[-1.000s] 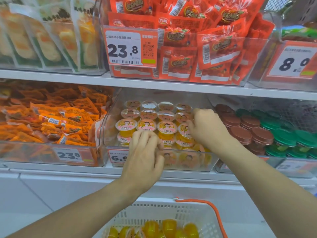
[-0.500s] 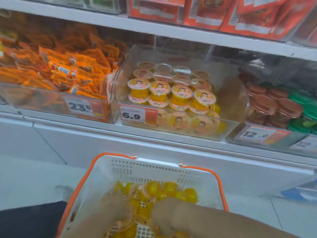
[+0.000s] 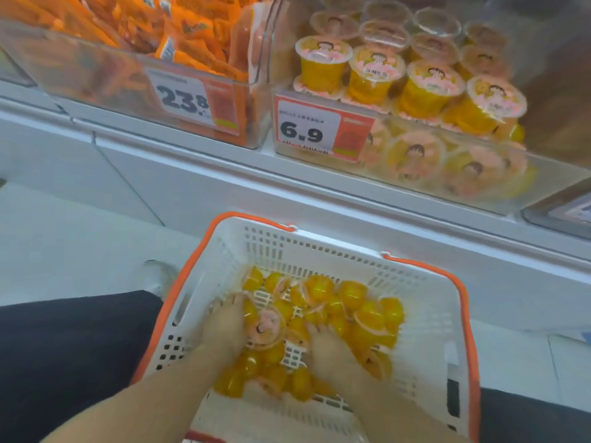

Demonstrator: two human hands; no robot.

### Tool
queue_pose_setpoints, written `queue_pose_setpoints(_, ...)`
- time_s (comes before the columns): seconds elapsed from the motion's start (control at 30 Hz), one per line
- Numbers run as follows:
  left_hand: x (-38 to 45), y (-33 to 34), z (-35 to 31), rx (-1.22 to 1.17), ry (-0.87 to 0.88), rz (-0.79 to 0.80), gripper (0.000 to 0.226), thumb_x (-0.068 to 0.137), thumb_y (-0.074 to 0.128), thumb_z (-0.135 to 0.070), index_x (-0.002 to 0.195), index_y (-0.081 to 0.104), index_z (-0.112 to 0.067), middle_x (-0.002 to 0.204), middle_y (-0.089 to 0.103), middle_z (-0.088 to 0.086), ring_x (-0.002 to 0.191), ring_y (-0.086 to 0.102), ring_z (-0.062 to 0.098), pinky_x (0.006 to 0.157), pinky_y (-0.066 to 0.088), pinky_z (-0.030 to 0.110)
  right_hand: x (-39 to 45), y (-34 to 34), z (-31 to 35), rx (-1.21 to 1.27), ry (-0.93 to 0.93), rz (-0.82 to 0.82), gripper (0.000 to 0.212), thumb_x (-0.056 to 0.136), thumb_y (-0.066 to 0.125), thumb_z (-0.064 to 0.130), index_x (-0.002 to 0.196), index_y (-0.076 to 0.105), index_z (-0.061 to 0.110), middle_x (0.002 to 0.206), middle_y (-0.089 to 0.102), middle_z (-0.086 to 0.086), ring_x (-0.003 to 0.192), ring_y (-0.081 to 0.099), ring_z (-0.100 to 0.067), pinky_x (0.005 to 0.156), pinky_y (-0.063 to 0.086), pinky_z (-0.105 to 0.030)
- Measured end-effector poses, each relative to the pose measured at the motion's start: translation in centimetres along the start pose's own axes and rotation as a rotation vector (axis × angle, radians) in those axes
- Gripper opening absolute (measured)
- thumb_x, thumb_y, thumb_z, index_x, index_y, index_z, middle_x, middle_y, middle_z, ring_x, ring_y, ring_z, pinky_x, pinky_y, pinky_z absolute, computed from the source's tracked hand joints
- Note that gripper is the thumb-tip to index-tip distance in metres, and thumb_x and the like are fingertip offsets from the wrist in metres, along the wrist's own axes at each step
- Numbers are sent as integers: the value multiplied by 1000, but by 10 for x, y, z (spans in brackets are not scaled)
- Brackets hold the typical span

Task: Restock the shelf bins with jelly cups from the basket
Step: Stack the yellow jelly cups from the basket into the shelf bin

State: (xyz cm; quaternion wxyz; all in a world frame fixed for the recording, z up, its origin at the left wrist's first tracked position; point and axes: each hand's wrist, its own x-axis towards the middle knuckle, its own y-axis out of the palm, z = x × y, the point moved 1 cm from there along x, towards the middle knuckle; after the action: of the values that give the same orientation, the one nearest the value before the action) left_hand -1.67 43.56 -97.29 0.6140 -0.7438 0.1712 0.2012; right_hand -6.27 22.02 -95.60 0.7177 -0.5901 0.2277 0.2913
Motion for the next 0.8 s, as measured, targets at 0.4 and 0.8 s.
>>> queue_pose_setpoints(0.4, -24, -72, -18, -1664, -288, 666, 52, 84, 49, -53, 95, 65, -5, 75, 52, 18, 61, 45, 26, 59, 41, 32, 9, -23, 33, -102, 2, -108, 48, 86, 47, -11, 133, 46, 4, 110, 66, -15, 100, 66, -32, 68, 48, -39)
queue_pose_setpoints(0.8, -18, -134, -51, -1133, -4, 871, 69, 34, 86, -41, 80, 63, 5, 63, 64, 17, 52, 58, 30, 41, 44, 27, -36, -157, 11, 679, -50, -393, 13, 94, 62, 26, 97, 50, 22, 86, 74, -5, 64, 64, -4, 60, 48, -25)
